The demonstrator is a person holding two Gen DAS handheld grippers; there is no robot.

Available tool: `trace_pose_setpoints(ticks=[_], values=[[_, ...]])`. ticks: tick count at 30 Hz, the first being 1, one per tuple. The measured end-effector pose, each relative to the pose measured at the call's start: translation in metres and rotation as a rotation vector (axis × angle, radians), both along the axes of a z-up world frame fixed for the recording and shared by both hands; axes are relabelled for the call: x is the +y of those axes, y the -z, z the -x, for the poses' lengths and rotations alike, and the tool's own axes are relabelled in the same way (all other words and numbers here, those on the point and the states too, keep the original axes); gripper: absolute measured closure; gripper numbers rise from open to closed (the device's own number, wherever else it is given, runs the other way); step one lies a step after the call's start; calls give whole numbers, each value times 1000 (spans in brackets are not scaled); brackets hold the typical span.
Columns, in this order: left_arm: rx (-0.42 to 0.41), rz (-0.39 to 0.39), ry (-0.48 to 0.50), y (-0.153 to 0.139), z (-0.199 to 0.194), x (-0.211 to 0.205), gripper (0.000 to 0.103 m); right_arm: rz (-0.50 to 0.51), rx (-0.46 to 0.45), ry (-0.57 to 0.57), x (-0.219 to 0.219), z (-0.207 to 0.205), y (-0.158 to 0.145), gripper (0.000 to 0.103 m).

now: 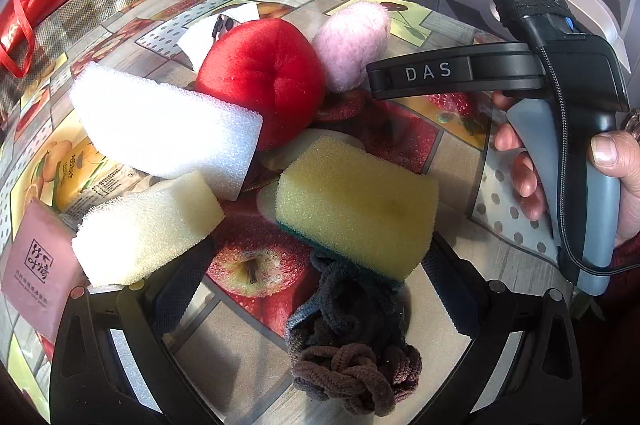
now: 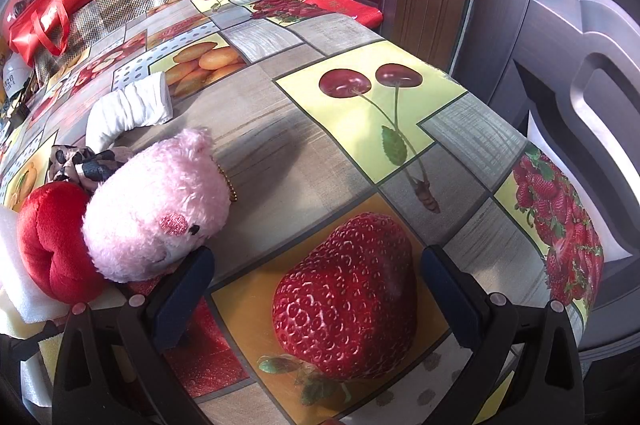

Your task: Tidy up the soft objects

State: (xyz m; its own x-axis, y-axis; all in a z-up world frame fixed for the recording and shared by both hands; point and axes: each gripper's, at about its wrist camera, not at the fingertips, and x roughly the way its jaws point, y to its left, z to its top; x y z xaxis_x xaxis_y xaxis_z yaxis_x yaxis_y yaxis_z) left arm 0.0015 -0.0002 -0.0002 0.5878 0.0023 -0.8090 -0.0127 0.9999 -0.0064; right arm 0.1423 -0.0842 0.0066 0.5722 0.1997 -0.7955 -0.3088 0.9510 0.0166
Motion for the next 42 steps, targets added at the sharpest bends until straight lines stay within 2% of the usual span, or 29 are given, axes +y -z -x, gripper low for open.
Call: trace_pose_setpoints(ticks=[42], values=[[0, 0, 0, 1, 3, -1, 0, 2, -1, -1, 0, 0, 1, 0]])
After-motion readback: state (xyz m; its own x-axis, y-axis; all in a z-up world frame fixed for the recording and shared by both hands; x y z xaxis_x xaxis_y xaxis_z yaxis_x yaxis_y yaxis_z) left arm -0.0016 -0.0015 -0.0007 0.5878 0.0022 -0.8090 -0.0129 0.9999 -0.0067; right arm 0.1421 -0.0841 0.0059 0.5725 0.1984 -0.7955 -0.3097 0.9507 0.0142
